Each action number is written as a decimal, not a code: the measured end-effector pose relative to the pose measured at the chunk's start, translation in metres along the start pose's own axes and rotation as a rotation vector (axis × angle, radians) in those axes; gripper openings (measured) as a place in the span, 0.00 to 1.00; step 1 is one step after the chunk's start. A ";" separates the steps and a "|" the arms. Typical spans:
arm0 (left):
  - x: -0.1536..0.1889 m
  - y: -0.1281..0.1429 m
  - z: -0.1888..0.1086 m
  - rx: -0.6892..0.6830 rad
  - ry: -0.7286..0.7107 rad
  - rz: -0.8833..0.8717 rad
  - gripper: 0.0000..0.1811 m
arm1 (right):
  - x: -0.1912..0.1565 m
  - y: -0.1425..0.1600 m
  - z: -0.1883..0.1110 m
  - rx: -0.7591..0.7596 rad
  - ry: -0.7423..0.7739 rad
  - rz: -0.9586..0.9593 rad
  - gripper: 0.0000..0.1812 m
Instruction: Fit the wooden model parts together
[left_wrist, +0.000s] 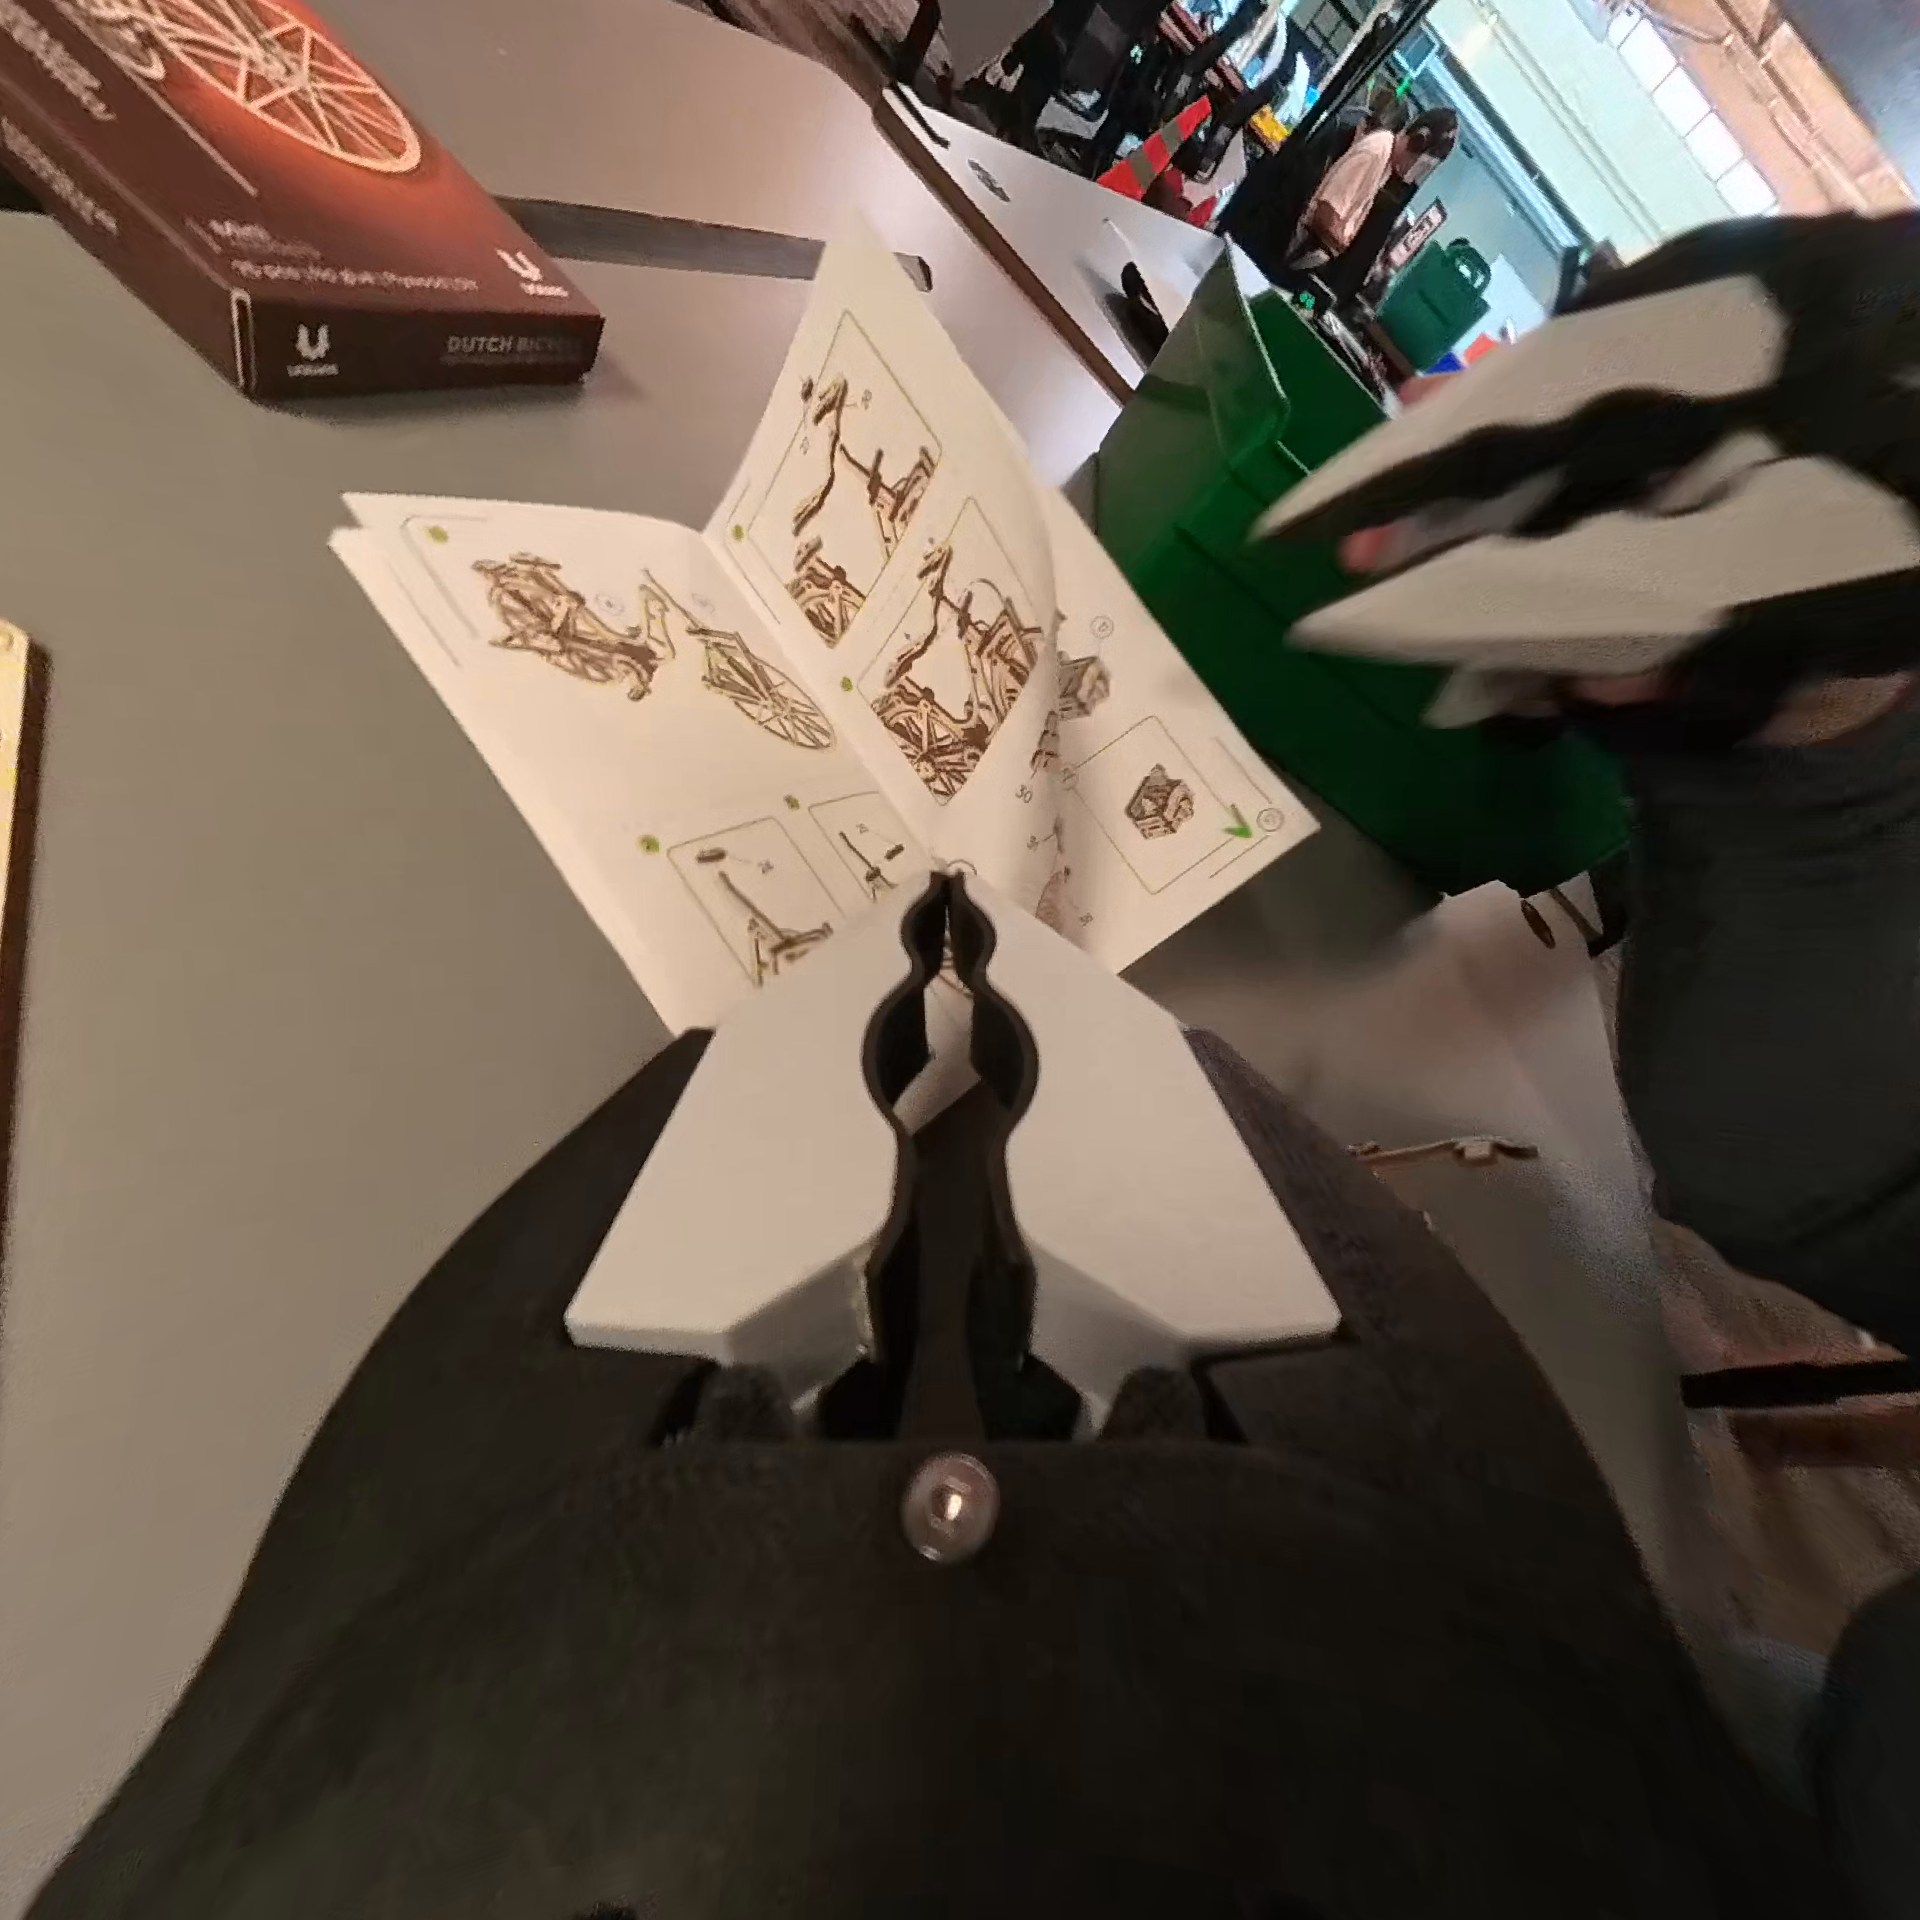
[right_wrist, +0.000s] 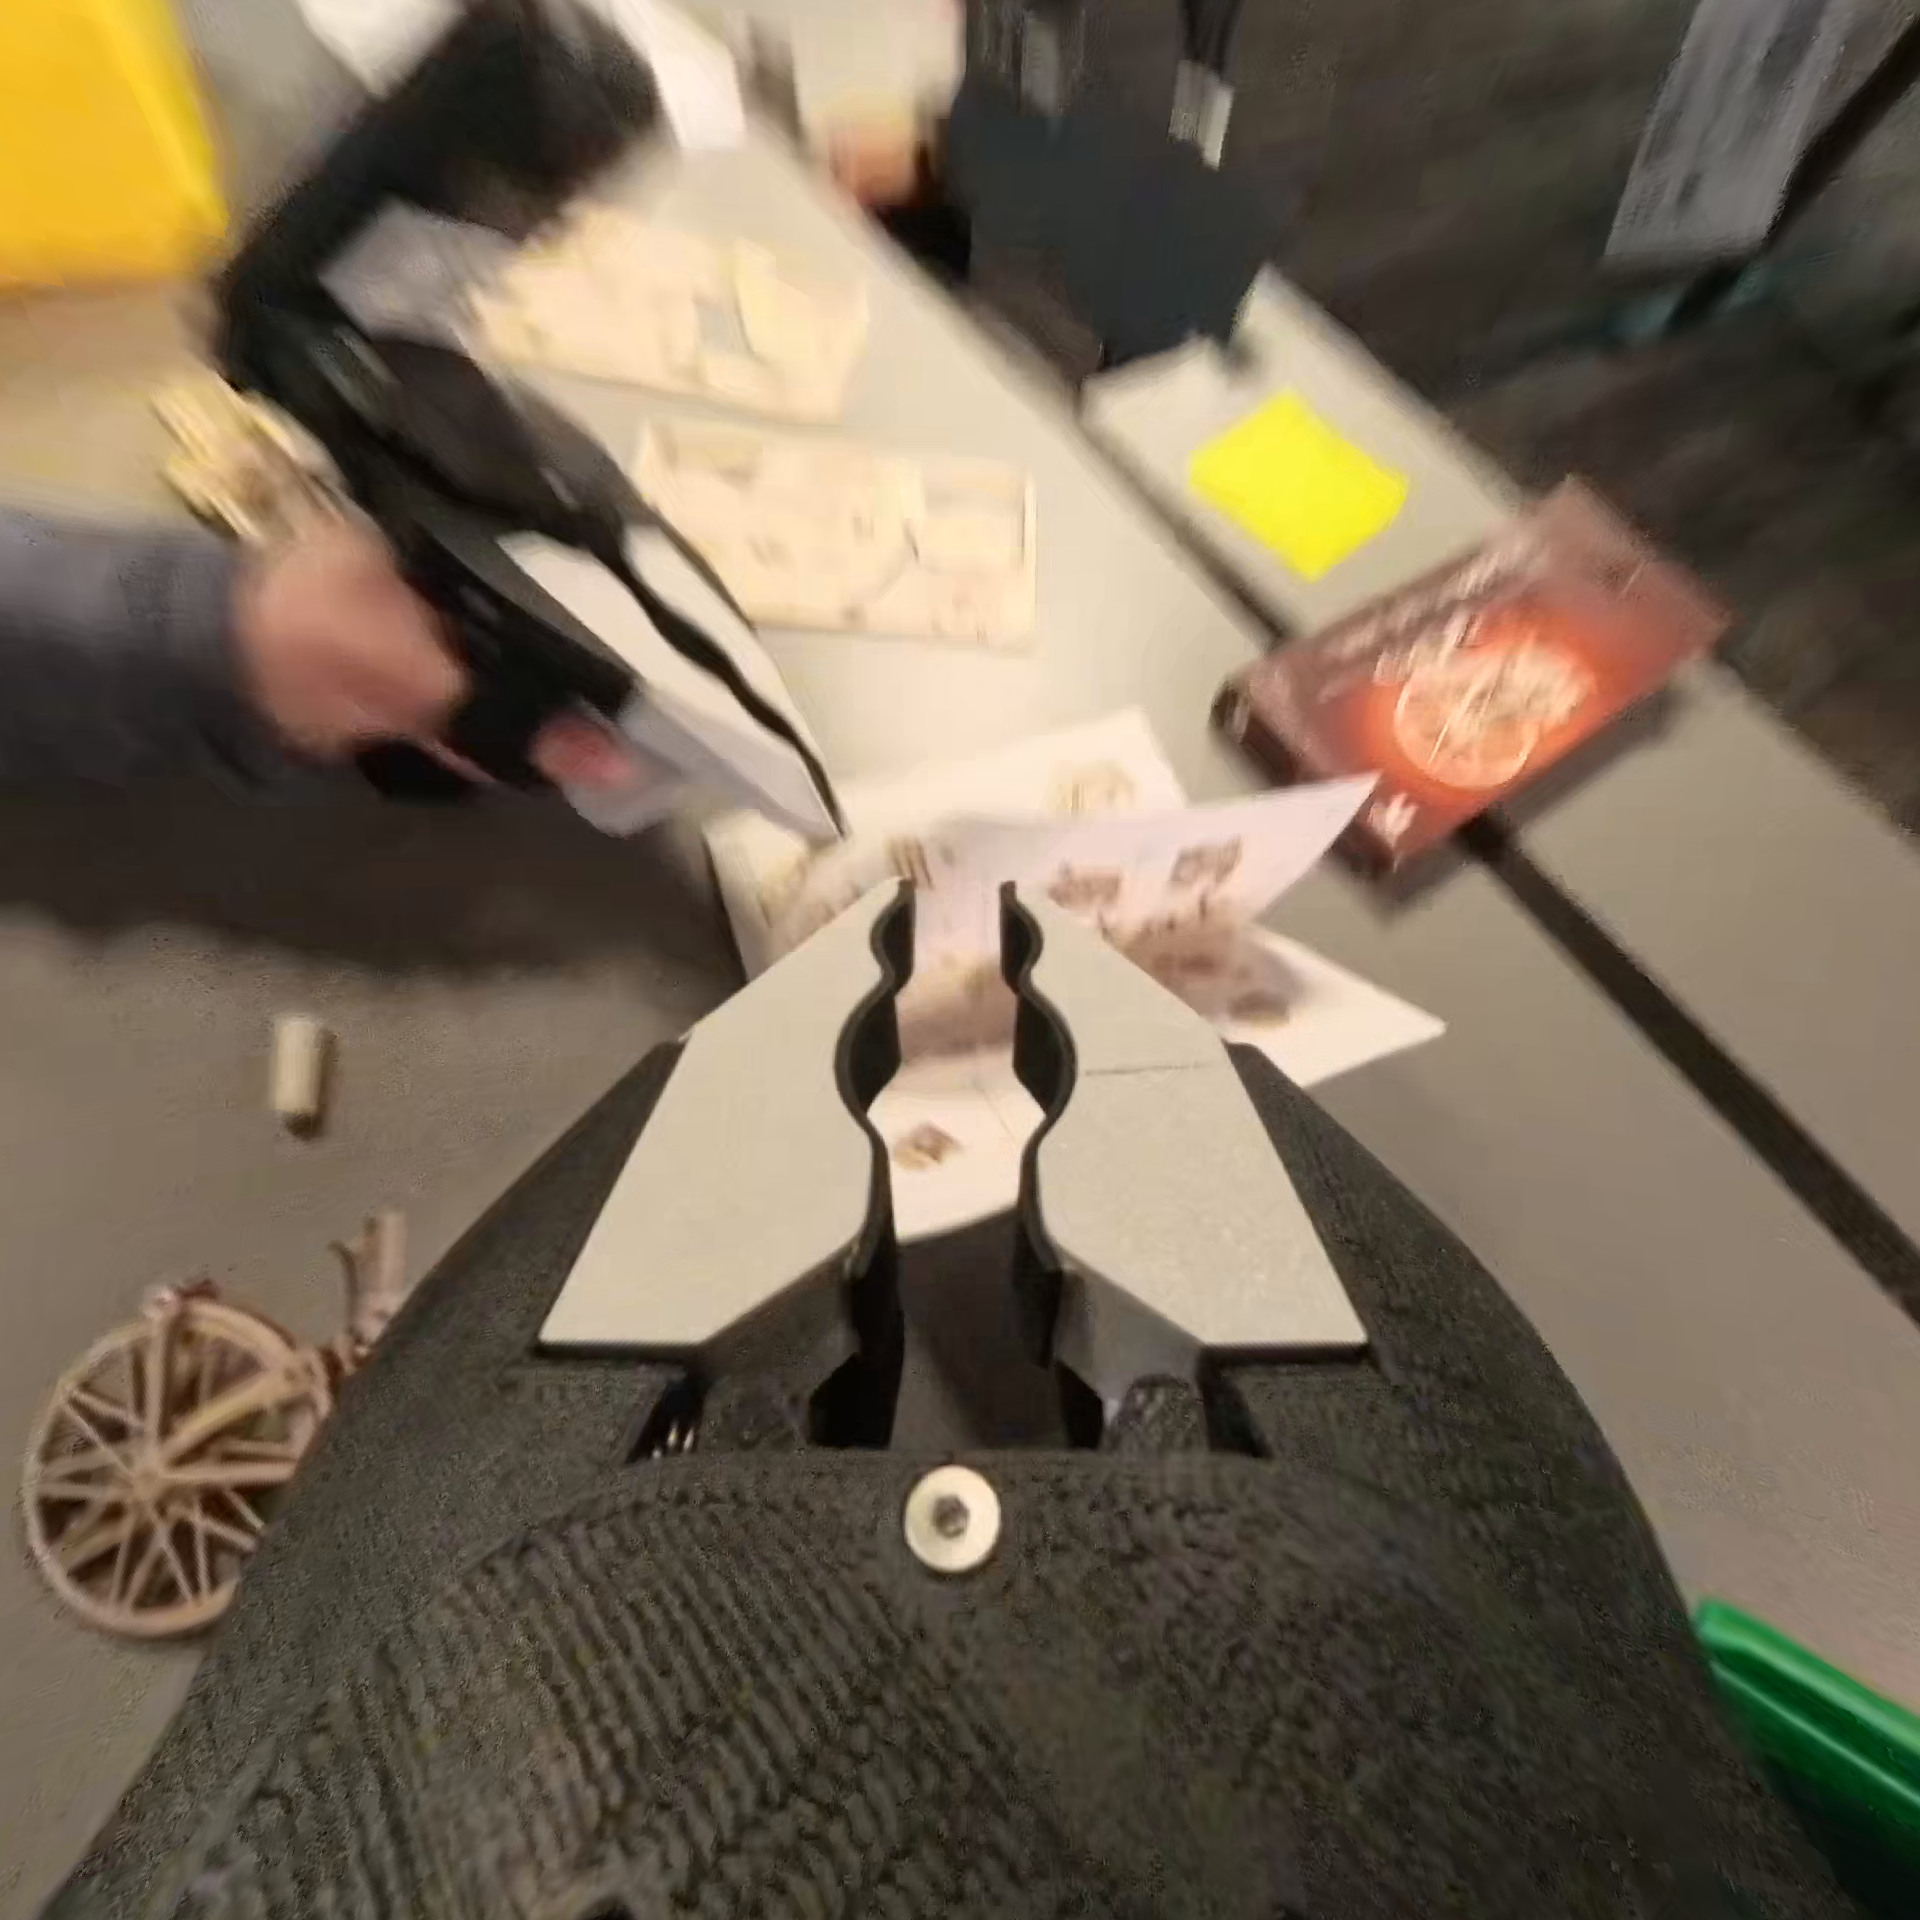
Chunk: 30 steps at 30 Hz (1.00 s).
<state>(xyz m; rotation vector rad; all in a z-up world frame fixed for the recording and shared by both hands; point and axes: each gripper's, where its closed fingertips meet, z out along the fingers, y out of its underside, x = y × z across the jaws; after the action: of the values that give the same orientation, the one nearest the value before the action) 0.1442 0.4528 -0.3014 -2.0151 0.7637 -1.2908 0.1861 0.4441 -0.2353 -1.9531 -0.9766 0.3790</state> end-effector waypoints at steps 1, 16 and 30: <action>0.001 0.002 -0.003 0.001 -0.005 -0.007 0.00 | 0.004 0.018 0.014 -0.145 -0.011 -0.004 0.08; 0.031 -0.015 -0.065 0.052 -0.041 0.322 0.13 | -0.011 0.078 0.086 -0.557 -0.224 -0.102 0.40; -0.015 0.015 -0.003 -0.359 0.160 0.527 0.41 | -0.013 0.075 0.085 -0.147 -0.287 -0.083 0.42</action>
<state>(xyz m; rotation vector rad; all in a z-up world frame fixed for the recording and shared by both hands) 0.1339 0.4534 -0.3203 -1.7943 1.5730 -1.0585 0.1634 0.4622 -0.3458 -2.0176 -1.2966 0.5654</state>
